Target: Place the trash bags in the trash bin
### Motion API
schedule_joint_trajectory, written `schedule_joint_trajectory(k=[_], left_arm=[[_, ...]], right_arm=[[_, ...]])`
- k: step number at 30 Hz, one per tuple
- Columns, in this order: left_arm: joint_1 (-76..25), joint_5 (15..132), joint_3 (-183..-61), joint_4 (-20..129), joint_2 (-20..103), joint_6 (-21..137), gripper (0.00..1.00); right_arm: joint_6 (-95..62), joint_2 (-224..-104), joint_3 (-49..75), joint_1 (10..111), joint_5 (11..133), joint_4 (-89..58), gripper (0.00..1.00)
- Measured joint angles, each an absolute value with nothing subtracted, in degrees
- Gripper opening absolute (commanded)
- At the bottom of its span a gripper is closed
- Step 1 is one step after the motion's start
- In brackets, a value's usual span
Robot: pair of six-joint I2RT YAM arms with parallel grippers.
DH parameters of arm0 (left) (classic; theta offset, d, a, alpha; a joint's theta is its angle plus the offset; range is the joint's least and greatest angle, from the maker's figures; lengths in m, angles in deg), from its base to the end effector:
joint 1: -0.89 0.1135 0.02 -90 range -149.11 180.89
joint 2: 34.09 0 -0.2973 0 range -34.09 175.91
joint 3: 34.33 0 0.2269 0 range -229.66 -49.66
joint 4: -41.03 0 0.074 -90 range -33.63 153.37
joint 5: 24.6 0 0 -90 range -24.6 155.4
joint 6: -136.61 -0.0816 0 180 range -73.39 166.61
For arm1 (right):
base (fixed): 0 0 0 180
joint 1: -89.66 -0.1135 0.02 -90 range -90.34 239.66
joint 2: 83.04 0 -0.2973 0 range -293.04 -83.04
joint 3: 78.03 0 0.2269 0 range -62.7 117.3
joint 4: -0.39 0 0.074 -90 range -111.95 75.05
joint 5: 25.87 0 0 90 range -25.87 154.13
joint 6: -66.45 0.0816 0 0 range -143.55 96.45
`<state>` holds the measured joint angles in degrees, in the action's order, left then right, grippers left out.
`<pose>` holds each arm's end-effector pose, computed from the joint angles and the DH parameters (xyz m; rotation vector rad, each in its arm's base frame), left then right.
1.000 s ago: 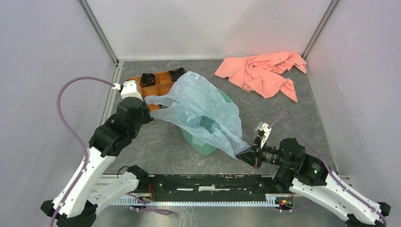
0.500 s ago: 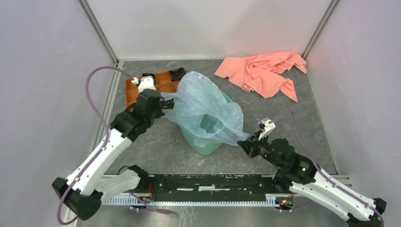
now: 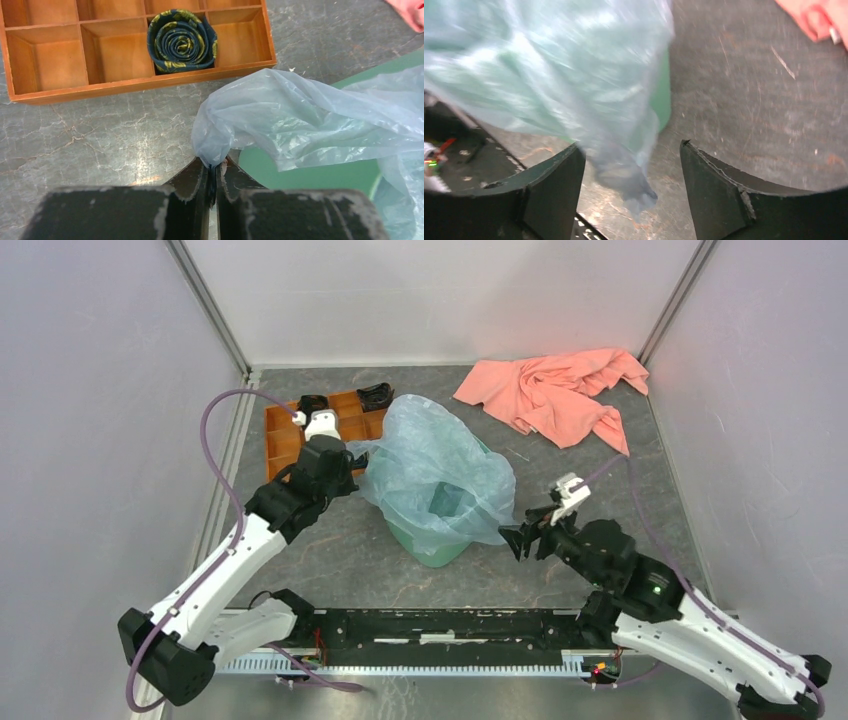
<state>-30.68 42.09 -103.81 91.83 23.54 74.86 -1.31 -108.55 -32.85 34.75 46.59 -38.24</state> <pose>0.1862 -0.0765 0.3176 -0.1514 2.1839 -0.1292 0.0827 0.0750 0.2686 -0.3377 1.9053 0.6241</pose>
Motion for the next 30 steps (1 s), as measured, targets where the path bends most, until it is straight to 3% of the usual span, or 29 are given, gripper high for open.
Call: schedule_joint_trajectory(k=[5,10,15,19,25,30], left_arm=[[-30.68,43.05,-103.16,89.88,21.74,74.84,0.15],[-30.68,43.10,-101.76,89.80,21.42,74.79,0.15],[-30.68,43.53,-101.76,89.67,21.81,74.81,0.15],[-30.66,43.64,-101.76,89.71,21.85,74.84,0.15],[-30.57,43.64,-101.76,90.78,22.79,74.86,0.15],[-30.57,44.17,-101.63,90.96,24.13,75.36,0.13]], right_arm=[[-6.79,-104.25,-25.77,34.75,52.47,-40.31,0.83],[-12.08,-107.29,-25.40,34.77,55.46,-38.48,0.82],[-17.39,-117.91,-22.88,34.77,55.18,-35.96,0.65],[-18.90,-122.39,-20.31,34.75,48.79,-34.78,0.33],[-18.73,-119.99,-20.28,34.77,37.63,-30.59,0.05],[-20.17,-125.14,-14.01,35.54,31.55,-30.96,0.00]])
